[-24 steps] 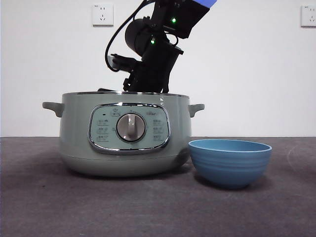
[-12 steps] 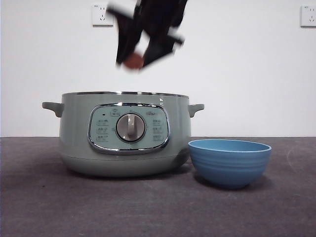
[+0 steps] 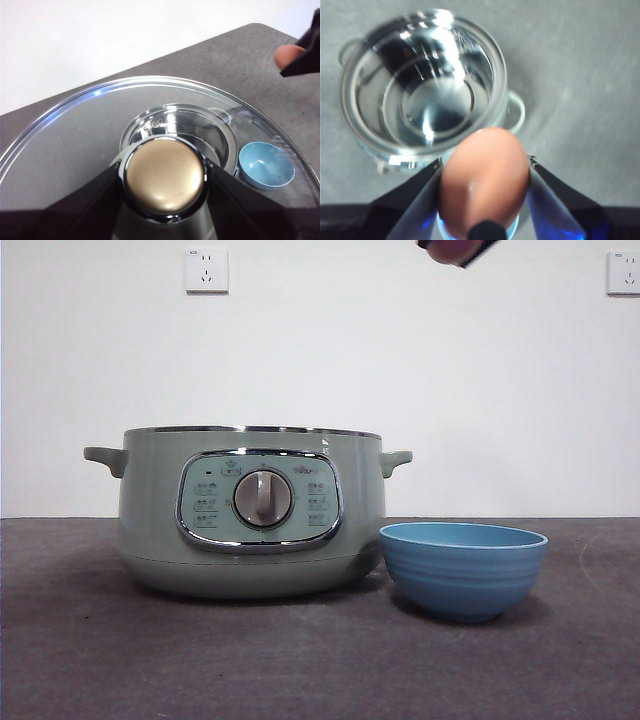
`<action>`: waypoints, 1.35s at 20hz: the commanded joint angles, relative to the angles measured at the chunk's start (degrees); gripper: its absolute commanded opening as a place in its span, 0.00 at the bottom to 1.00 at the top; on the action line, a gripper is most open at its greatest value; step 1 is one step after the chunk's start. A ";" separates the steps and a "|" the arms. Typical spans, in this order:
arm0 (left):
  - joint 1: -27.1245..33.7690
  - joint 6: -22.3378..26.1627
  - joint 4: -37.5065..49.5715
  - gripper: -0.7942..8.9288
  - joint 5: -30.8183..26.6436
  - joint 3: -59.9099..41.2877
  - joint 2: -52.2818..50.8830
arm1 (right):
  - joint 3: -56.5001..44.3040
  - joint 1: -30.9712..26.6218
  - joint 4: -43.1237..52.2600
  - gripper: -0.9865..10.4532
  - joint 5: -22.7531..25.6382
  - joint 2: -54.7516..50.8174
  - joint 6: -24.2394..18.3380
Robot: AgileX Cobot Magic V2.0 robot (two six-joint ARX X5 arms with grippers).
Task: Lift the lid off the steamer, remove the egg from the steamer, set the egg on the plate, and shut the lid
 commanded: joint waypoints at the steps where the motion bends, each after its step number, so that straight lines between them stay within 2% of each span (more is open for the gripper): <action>1: -0.04 0.37 2.60 0.07 0.11 0.98 -0.61 | -5.60 -2.27 1.92 0.07 -2.47 -1.29 -0.55; 5: -0.04 0.35 2.60 0.07 0.17 0.98 -0.28 | -18.47 -3.43 9.25 0.07 -2.82 -2.43 -0.15; 8: -0.04 0.35 2.58 0.07 0.17 0.98 -0.02 | -28.04 -3.21 18.12 0.07 -6.80 -2.38 1.14; 13: -0.07 0.37 2.34 0.07 0.20 0.98 0.24 | -38.53 -2.51 29.11 0.07 -6.88 -1.49 2.67; 23: -0.04 0.37 1.40 0.07 0.20 0.98 0.33 | -41.92 1.51 37.00 0.07 -6.32 9.20 2.97; 27: -0.04 0.37 -0.07 0.07 0.17 0.98 0.33 | -41.92 1.64 38.14 0.07 -3.50 12.37 2.82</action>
